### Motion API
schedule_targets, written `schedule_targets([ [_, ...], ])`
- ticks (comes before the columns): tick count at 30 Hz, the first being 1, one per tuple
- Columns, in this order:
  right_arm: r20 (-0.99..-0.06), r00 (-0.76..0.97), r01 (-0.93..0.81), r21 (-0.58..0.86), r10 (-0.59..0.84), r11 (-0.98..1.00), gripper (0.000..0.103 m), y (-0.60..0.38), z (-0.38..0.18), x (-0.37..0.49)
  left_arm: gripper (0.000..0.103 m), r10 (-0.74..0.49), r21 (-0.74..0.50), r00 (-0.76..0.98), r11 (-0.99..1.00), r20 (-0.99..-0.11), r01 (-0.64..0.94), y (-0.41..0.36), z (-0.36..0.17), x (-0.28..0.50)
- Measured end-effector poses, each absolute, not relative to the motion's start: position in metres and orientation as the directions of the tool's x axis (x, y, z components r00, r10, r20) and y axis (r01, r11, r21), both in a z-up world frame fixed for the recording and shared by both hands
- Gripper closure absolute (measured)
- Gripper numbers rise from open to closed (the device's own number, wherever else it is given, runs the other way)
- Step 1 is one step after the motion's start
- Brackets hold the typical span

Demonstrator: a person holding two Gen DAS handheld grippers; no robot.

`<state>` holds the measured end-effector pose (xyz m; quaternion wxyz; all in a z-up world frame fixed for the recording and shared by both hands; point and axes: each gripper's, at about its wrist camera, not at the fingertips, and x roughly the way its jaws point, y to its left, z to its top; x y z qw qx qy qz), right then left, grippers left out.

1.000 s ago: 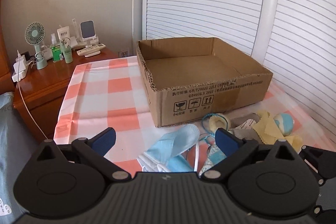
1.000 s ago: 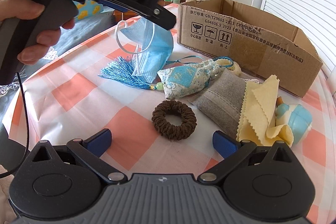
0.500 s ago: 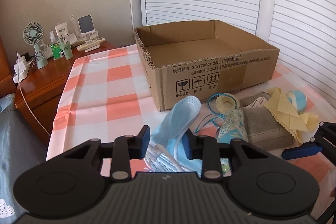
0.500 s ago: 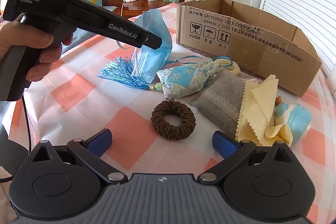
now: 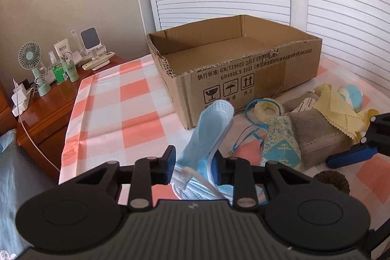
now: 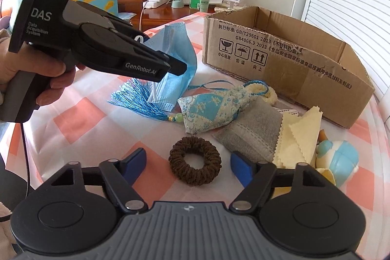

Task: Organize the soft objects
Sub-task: 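Close the right gripper on the brown hair tie and lift it, then drop the mask into the box with left gripper while right carries hair tie over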

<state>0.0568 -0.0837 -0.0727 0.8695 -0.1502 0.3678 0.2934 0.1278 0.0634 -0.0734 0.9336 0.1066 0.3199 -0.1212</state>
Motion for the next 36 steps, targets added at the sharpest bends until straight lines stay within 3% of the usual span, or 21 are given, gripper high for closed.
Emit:
schedule_targets([
  [3, -0.723, 0.567, -0.624, -0.065, 0.394, 0.779, 0.048, -0.081, -0.071, 0.056, 0.086, -0.161, 0.118, 0.762, 0.948, -0.627, 0.297, 0.065, -0.074, 0.128],
  [6, -0.719, 0.585, -0.616, -0.095, 0.374, 0.782, 0.057, -0.08, -0.07, 0.055, 0.092, -0.153, 0.128, 0.763, 0.947, -0.628, 0.295, 0.066, -0.075, 0.128],
  [9, -0.721, 0.59, -0.61, -0.102, 0.365, 0.786, 0.06, -0.081, -0.069, 0.055, 0.097, -0.153, 0.125, 0.763, 0.948, -0.627, 0.293, 0.068, -0.072, 0.128],
  [27, -0.686, 0.638, -0.601, -0.158, 0.351, 0.783, 0.06, -0.096, -0.032, 0.046, 0.098, -0.165, 0.219, 0.808, 0.915, -0.565, 0.34, 0.072, -0.011, 0.111],
  [36, -0.628, 0.697, -0.559, -0.173, 0.346, 0.811, 0.06, -0.113, 0.003, 0.069, 0.097, -0.181, 0.258, 0.836, 0.899, -0.517, 0.354, 0.051, 0.02, 0.15],
])
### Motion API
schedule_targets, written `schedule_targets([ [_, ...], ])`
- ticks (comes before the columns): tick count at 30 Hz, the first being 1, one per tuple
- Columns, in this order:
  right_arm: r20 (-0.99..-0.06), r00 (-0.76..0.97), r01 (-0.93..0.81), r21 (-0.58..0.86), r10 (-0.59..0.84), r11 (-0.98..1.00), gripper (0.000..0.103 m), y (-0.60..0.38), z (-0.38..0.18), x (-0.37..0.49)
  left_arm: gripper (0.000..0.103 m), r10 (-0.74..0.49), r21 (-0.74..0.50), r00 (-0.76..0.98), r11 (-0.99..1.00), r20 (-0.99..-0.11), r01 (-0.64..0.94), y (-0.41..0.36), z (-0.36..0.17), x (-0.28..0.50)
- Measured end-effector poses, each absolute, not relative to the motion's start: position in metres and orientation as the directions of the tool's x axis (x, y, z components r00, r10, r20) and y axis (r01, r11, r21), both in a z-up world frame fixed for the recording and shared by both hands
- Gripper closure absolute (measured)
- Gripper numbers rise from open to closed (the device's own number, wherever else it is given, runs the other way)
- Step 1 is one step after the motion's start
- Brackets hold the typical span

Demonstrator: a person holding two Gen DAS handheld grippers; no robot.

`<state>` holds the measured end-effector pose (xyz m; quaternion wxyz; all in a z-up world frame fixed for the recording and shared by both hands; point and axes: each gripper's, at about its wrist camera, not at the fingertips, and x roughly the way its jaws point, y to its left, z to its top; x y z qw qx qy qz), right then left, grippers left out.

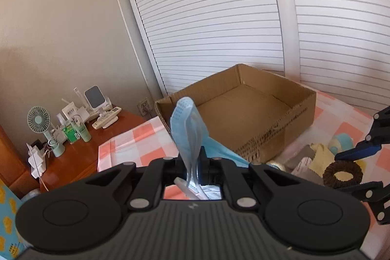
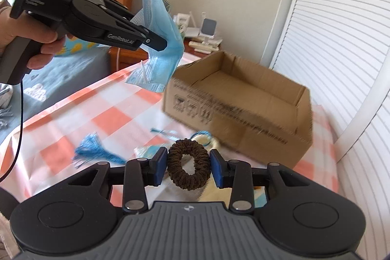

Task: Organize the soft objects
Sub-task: 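Drop the mask into the box with left gripper while right carries hair tie over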

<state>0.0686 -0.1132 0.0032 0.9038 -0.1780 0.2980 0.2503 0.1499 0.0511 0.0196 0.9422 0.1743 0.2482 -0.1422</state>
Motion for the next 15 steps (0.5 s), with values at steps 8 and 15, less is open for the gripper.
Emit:
schedule_targets([
  [8, -0.597, 0.741, -0.489, -0.165, 0.308, 0.856, 0.06, -0.135, 0.028, 0.11, 0.097, -0.165, 0.293, 0.86, 0.895, -0.483, 0.336, 0.026, 0.035, 0.237],
  [15, -0.592, 0.759, -0.447, -0.168, 0.273, 0.879, 0.06, -0.146, 0.034, 0.139, 0.046, -0.116, 0.306, 0.846, 0.9, -0.52, 0.311, 0.009, 0.018, 0.312],
])
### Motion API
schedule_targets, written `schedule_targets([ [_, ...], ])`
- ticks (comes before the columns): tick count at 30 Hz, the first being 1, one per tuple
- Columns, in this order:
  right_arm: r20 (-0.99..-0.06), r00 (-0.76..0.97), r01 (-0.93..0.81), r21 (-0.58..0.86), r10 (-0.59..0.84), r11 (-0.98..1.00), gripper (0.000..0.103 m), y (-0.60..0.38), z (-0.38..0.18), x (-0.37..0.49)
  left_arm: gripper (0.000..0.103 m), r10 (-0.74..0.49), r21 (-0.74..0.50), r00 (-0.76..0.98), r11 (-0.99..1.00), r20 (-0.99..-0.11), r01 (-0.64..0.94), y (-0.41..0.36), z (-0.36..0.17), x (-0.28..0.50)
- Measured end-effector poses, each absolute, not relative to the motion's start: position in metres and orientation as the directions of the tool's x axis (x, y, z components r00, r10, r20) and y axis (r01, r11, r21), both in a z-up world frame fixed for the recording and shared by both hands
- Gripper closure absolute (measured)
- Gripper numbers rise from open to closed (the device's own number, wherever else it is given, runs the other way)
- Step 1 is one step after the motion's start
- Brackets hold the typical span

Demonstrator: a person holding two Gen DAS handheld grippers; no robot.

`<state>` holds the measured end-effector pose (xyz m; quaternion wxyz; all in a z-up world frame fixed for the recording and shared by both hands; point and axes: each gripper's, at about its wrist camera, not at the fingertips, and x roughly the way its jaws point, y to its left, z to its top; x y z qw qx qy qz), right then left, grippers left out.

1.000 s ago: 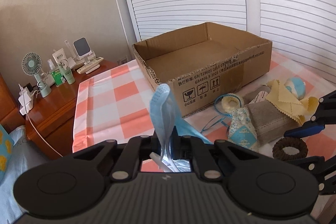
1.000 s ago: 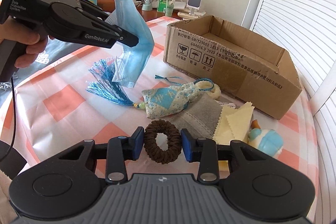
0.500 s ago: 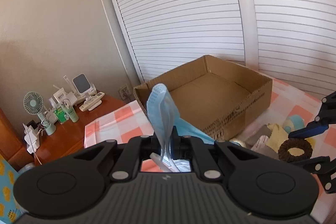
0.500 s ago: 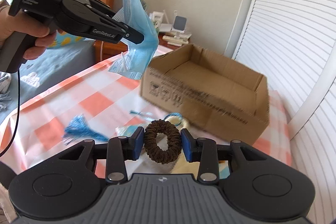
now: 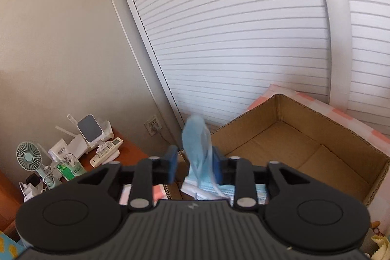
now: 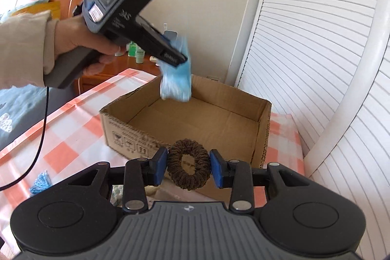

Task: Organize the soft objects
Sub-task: 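Drop the mask into the box with left gripper while right carries hair tie over, then open the right gripper to drop the hair tie into the box, then move the left gripper to the blue floral sachet and close on it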

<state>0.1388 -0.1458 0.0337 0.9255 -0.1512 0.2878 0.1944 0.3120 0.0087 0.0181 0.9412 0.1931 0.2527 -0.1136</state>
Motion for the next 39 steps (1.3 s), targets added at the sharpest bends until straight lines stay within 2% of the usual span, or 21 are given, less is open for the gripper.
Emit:
schedule_targets([
  [1, -0.592, 0.76, -0.441, -0.167, 0.267, 0.882, 0.06, -0.147, 0.033, 0.142, 0.034, -0.111, 0.293, 0.843, 0.907, -0.526, 0.302, 0.009, 0.013, 0.316],
  [2, -0.593, 0.761, -0.438, -0.168, 0.264, 0.883, 0.06, -0.148, 0.033, 0.145, 0.029, -0.115, 0.28, 0.841, 0.912, -0.529, 0.3, 0.011, 0.01, 0.317],
  [7, -0.593, 0.765, -0.427, -0.174, 0.252, 0.887, 0.06, -0.152, 0.034, 0.158, 0.015, -0.165, 0.224, 0.818, 0.915, -0.55, 0.336, 0.026, 0.011, 0.289],
  [12, -0.588, 0.77, -0.421, -0.18, 0.246, 0.889, 0.06, -0.154, 0.038, 0.179, 0.008, -0.208, 0.172, 0.798, 0.917, -0.565, 0.36, 0.038, 0.019, 0.233],
  [20, -0.605, 0.766, -0.418, -0.213, 0.217, 0.883, 0.06, -0.142, 0.043, 0.255, 0.008, -0.214, 0.091, 0.788, 0.942, -0.577, 0.323, 0.063, 0.002, 0.154],
  [22, -0.622, 0.753, -0.418, -0.199, 0.215, 0.886, 0.055, -0.139, 0.044, 0.278, 0.008, -0.209, 0.079, 0.788, 0.948, -0.579, 0.309, 0.066, -0.004, 0.143],
  [24, -0.614, 0.765, -0.397, -0.208, 0.197, 0.894, 0.038, -0.136, 0.043, 0.293, 0.008, -0.201, 0.078, 0.782, 0.95, -0.589, 0.303, 0.069, -0.008, 0.136],
  [26, -0.61, 0.77, -0.382, -0.206, 0.187, 0.901, 0.003, -0.137, 0.042, 0.298, 0.007, -0.193, 0.078, 0.775, 0.951, -0.602, 0.298, 0.069, -0.012, 0.132],
  [27, -0.604, 0.774, -0.379, -0.198, 0.192, 0.904, 0.0, -0.138, 0.042, 0.297, 0.007, -0.191, 0.079, 0.772, 0.951, -0.607, 0.298, 0.069, -0.013, 0.13],
  [39, -0.633, 0.757, -0.36, -0.195, 0.163, 0.912, 0.0, -0.153, 0.038, 0.237, 0.003, -0.17, 0.111, 0.788, 0.951, -0.592, 0.289, 0.06, -0.015, 0.108],
])
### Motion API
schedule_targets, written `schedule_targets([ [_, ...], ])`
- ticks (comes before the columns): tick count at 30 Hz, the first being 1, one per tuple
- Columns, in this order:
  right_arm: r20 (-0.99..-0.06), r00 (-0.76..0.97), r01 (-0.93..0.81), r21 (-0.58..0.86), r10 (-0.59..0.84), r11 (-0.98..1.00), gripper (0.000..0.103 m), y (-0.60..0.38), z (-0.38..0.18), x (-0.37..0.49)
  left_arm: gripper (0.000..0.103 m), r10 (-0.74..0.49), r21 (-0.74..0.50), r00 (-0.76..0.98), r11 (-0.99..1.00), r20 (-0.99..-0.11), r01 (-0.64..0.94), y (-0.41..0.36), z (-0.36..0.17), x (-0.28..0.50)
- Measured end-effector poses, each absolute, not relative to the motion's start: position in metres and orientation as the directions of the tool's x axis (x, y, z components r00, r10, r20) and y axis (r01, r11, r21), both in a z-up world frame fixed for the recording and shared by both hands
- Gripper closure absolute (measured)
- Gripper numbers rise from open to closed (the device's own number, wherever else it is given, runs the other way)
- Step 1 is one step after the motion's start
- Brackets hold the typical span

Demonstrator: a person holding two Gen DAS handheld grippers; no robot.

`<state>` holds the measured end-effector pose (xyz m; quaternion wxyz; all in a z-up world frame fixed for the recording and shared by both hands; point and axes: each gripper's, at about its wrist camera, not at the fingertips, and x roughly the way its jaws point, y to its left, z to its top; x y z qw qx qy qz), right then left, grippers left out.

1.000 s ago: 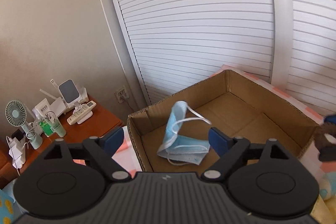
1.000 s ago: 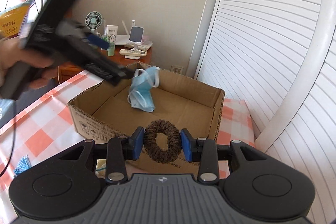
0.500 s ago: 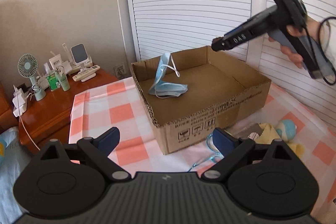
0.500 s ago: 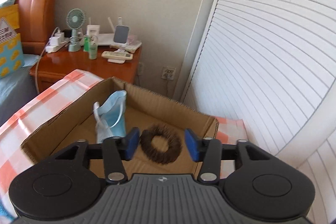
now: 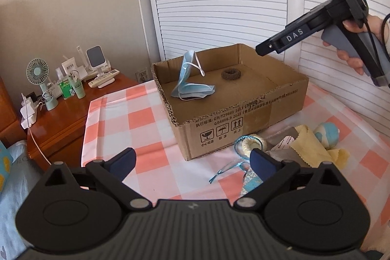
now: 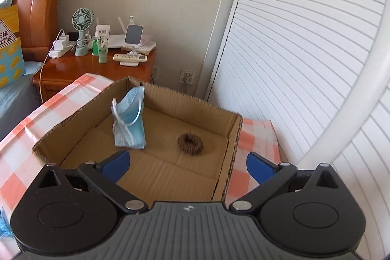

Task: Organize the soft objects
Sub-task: 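Move the left gripper to the blue floral sachet and close on it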

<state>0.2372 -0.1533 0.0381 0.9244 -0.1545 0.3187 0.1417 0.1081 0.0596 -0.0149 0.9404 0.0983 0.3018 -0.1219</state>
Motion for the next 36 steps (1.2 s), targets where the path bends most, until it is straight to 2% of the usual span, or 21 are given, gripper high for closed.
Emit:
schedule_targets([
  [12, -0.724, 0.686, -0.249, -0.14, 0.073, 0.958, 0.0, -0.174, -0.016, 0.163, 0.002, -0.17, 0.087, 0.78, 0.957, -0.602, 0.276, 0.052, -0.027, 0.087],
  [23, -0.788, 0.615, -0.156, -0.105, 0.013, 0.982, 0.0, -0.189, -0.059, 0.144, 0.002, -0.178, 0.043, 0.756, 0.964, -0.63, 0.263, 0.054, -0.039, 0.077],
  [29, -0.814, 0.58, -0.151, -0.14, -0.027, 0.978, 0.0, -0.196, -0.07, 0.132, 0.002, -0.181, 0.032, 0.754, 0.965, -0.631, 0.259, 0.057, -0.04, 0.076],
  [34, -0.823, 0.568, -0.107, -0.034, 0.033, 0.994, 0.0, -0.211, -0.074, 0.131, 0.002, -0.195, 0.02, 0.749, 0.964, -0.633, 0.267, 0.054, -0.041, 0.077],
  [36, -0.815, 0.578, -0.122, -0.033, 0.044, 0.992, 0.0, -0.212, -0.075, 0.128, 0.002, -0.201, 0.014, 0.745, 0.962, -0.637, 0.272, 0.053, -0.042, 0.076],
])
